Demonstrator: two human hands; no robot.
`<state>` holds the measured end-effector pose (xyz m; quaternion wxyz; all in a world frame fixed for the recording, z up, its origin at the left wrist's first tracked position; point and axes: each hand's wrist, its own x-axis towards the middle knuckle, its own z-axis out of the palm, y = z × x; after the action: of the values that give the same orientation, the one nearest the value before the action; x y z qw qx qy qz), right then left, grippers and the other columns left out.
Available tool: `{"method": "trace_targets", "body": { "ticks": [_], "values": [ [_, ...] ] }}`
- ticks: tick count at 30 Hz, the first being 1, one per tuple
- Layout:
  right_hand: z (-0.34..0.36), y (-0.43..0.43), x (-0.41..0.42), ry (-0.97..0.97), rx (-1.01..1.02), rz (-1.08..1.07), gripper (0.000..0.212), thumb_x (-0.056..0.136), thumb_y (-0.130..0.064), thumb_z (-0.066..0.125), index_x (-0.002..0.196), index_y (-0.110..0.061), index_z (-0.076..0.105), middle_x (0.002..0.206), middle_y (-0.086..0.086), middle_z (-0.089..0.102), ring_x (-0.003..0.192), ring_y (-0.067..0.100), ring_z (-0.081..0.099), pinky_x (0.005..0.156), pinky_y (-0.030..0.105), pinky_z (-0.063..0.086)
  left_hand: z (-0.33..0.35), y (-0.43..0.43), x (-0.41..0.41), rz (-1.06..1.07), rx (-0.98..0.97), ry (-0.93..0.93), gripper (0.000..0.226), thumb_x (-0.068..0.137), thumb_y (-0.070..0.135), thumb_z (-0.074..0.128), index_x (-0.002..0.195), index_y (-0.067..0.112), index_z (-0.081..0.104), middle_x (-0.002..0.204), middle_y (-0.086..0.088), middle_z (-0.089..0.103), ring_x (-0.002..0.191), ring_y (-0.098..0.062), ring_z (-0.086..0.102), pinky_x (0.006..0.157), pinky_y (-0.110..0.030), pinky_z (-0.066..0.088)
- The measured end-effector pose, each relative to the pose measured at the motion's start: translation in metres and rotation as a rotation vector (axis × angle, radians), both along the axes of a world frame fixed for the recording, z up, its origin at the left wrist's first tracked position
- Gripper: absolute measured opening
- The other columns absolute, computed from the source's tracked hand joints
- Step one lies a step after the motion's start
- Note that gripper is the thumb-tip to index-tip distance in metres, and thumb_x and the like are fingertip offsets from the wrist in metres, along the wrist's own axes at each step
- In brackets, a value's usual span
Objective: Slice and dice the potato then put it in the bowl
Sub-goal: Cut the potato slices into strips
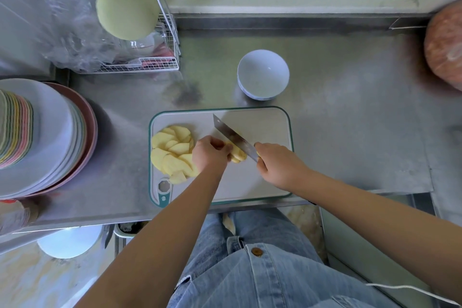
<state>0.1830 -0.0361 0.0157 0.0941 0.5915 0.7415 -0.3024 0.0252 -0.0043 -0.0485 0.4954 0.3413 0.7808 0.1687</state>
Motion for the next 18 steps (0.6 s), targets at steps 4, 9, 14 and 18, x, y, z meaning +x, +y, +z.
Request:
{"method": "trace_targets", "body": {
  "ticks": [4, 9, 14, 18],
  "values": [
    [-0.01, 0.003, -0.007, 0.003, 0.019, -0.011, 0.012, 0.094, -0.011, 0.039, 0.088, -0.015, 0.03, 0.078, 0.003, 0.041, 0.065, 0.023, 0.042, 0.057, 0.029, 0.027, 0.001, 0.002, 0.0, 0.009, -0.006, -0.027, 0.016, 0.078, 0.014, 0.079, 0.082, 0.013, 0.063, 0.076, -0.003, 0.071, 0.063, -0.02, 0.071, 0.07, -0.038, 0.06],
    [-0.025, -0.006, -0.002, 0.103, 0.062, -0.053, 0.004, 0.094, -0.012, 0.044, 0.091, -0.01, 0.042, 0.079, 0.002, 0.04, 0.061, 0.023, 0.043, 0.057, 0.031, 0.03, 0.001, 0.0, 0.001, 0.006, 0.011, -0.017, 0.016, 0.078, 0.016, 0.079, 0.082, 0.014, 0.063, 0.077, -0.003, 0.071, 0.065, -0.02, 0.071, 0.07, -0.037, 0.06],
    [-0.024, -0.003, 0.002, 0.148, 0.072, -0.091, 0.018, 0.093, -0.01, 0.046, 0.081, -0.014, 0.033, 0.067, -0.003, 0.035, 0.057, 0.022, 0.036, 0.055, 0.031, 0.027, 0.002, -0.001, 0.0, 0.011, 0.015, -0.011, 0.018, 0.076, 0.018, 0.081, 0.079, 0.017, 0.062, 0.075, -0.001, 0.071, 0.068, -0.02, 0.071, 0.071, -0.038, 0.06],
    [-0.014, 0.001, 0.003, 0.148, 0.085, -0.1, 0.023, 0.093, -0.011, 0.044, 0.076, -0.015, 0.029, 0.062, -0.008, 0.028, 0.052, 0.008, 0.029, 0.049, 0.03, 0.02, 0.002, -0.002, -0.001, 0.058, -0.001, -0.024, 0.022, 0.071, 0.02, 0.084, 0.078, 0.018, 0.063, 0.073, 0.0, 0.072, 0.068, -0.021, 0.071, 0.07, -0.039, 0.06]
  ]
}}
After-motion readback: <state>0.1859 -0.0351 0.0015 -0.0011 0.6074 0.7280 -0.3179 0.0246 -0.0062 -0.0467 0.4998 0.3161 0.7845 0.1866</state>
